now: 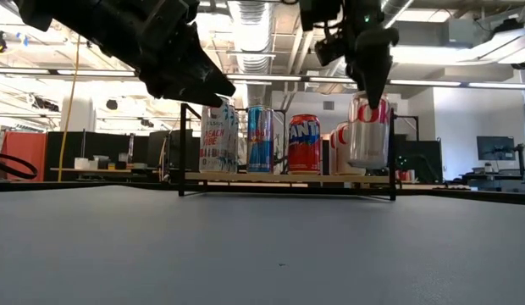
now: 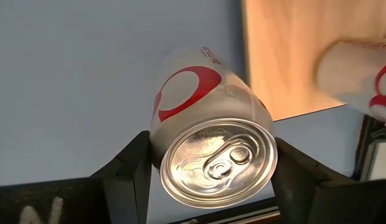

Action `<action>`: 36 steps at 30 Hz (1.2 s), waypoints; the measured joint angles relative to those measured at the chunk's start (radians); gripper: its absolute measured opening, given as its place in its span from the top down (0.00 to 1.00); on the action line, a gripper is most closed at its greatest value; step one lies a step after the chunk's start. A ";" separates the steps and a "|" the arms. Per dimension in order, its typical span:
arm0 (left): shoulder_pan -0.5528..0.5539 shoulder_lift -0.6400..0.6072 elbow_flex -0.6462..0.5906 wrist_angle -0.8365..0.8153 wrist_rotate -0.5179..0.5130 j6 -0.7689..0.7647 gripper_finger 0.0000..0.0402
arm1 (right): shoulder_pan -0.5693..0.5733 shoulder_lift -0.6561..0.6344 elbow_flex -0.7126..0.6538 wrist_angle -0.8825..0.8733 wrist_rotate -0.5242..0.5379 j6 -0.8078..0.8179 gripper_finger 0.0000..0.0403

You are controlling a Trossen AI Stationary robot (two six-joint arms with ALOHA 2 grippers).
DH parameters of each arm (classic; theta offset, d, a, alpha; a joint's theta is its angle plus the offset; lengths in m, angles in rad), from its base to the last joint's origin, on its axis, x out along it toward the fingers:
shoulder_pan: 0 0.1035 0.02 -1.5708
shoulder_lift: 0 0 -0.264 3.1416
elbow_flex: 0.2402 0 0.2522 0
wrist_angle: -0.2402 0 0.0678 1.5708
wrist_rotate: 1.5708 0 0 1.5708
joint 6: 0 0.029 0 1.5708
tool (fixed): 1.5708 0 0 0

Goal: Place canned beverage on shelf
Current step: Put the silver soda can on the shelf aligned with the other silver soda cans

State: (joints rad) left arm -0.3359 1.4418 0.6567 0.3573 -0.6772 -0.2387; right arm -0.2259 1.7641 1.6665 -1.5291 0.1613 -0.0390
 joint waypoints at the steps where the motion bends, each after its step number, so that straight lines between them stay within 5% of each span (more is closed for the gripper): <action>1: 0.000 0.000 0.000 0.000 -0.008 -0.012 0.15 | -0.014 0.004 0.000 0.000 0.000 -0.019 0.43; 36: 0.000 0.000 0.000 -0.010 -0.019 -0.204 0.15 | -0.263 0.005 0.000 0.099 0.045 -0.250 0.43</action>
State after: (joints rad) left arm -0.3359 1.4418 0.6571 0.3470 -0.6960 -0.4423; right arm -0.4890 1.7695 1.6665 -1.4305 0.2058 -0.2893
